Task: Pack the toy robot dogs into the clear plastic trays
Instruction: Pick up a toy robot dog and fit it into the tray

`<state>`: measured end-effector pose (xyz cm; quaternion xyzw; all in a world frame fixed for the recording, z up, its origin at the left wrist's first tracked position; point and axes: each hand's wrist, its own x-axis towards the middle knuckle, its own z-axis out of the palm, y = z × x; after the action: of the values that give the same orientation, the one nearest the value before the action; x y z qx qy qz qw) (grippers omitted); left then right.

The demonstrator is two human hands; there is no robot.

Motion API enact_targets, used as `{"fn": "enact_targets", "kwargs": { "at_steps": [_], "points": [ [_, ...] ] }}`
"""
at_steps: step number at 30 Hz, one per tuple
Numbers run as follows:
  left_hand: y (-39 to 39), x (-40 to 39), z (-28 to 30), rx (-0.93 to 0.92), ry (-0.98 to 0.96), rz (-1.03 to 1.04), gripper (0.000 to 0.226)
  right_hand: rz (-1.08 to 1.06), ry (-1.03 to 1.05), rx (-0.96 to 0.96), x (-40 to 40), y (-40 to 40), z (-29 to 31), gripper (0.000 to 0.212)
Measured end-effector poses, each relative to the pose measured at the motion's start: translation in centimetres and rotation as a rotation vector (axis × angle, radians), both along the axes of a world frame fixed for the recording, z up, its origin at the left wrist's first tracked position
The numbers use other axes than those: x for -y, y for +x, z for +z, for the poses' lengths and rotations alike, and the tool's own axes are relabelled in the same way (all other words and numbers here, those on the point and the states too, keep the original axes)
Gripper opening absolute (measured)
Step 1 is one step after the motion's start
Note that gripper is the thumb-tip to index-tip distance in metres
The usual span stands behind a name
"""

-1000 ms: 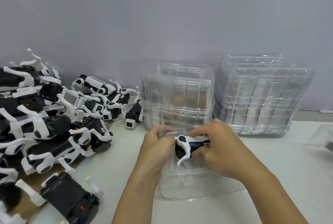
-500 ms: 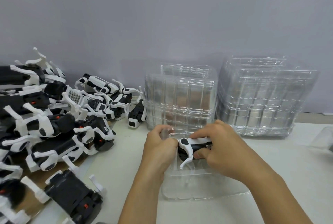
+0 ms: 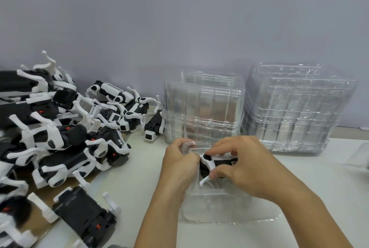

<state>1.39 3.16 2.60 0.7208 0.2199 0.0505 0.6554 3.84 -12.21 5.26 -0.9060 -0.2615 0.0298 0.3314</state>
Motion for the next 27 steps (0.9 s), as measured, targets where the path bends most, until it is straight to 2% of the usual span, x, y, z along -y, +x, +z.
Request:
{"fn": "enact_targets", "kwargs": {
  "at_steps": [13, 20, 24, 27],
  "points": [
    [0.2, -0.2, -0.4, 0.019, 0.020, -0.017, 0.038, -0.078, 0.021, 0.017, -0.6, 0.0, -0.5, 0.030],
    [0.6, -0.4, -0.6, 0.038, 0.013, -0.061, 0.012, -0.019, -0.022, 0.029, 0.2, 0.0, 0.0, 0.034],
    [0.4, -0.6, -0.8, 0.036, 0.047, -0.117, 0.028, -0.114, 0.058, 0.057, 2.6, 0.7, 1.0, 0.026],
    [0.3, -0.6, -0.9, 0.038, 0.067, -0.126, 0.035, -0.201, 0.026, 0.049, 5.4, 1.3, 1.5, 0.020]
  ]
}}
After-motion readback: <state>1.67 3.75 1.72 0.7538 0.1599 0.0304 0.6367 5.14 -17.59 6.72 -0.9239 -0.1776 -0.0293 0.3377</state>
